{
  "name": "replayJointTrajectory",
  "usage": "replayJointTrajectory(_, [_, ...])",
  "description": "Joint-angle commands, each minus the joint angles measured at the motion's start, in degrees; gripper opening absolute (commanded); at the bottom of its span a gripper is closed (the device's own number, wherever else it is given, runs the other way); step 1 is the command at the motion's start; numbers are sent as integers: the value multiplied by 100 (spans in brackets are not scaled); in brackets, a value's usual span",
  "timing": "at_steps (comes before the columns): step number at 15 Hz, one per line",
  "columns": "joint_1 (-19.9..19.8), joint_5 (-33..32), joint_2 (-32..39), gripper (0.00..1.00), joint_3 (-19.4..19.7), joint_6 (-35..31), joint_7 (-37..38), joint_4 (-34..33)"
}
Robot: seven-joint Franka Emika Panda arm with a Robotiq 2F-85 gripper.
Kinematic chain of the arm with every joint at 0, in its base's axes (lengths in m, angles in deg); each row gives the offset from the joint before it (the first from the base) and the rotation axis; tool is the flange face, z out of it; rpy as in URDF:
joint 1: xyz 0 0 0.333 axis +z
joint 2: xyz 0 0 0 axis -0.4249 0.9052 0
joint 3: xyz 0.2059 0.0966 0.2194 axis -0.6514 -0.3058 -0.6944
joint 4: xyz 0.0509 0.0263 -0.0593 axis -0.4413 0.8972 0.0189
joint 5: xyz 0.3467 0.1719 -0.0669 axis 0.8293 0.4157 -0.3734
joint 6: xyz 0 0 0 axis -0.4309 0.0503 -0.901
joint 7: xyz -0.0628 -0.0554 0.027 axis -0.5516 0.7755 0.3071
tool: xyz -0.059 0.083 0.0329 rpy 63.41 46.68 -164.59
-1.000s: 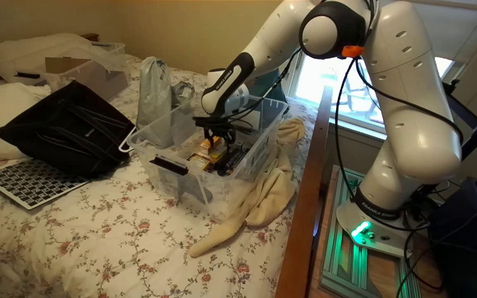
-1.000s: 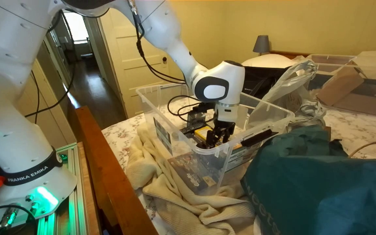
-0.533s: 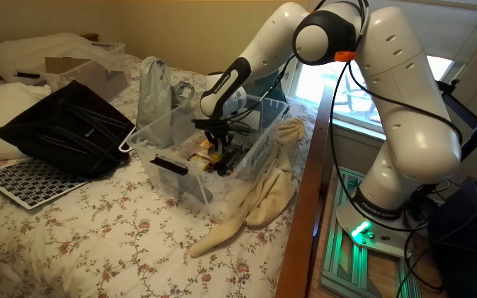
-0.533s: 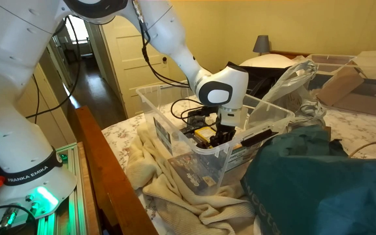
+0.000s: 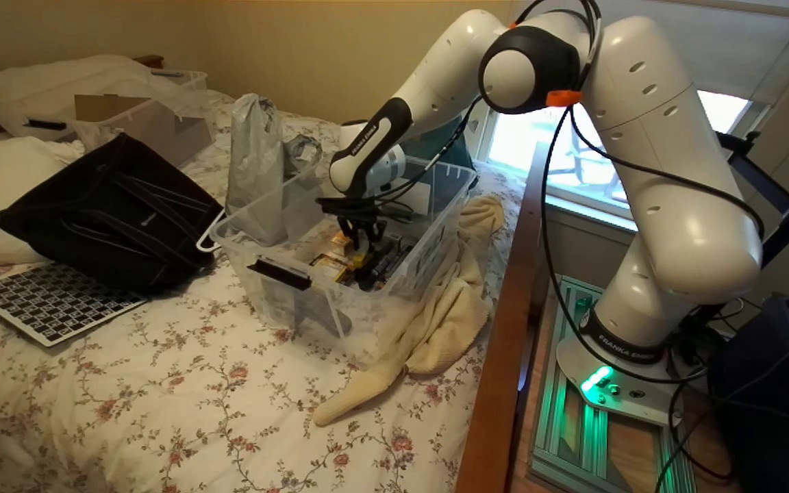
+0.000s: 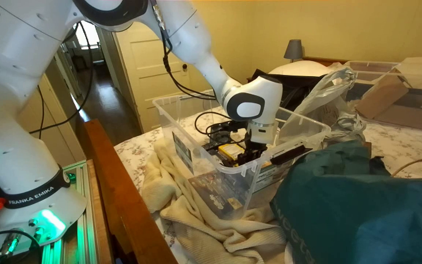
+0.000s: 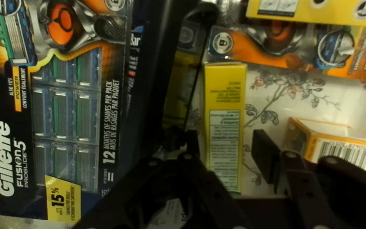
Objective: Move the yellow box in the storage bin to the bed
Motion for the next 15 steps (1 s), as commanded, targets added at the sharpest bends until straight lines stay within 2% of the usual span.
replayJointTrajectory(1, [-31, 153, 215, 18, -1, 200, -126, -311])
replayJointTrajectory(3, [-31, 153, 246, 3, 0, 207, -127, -341])
replayJointTrajectory(4, [-29, 149, 247, 7, 2, 230, -126, -360])
replayJointTrajectory(8, [53, 87, 56, 7, 73, 206, -55, -185])
replayJointTrajectory(15, [466, -214, -809, 7, 465, 174, 267, 558])
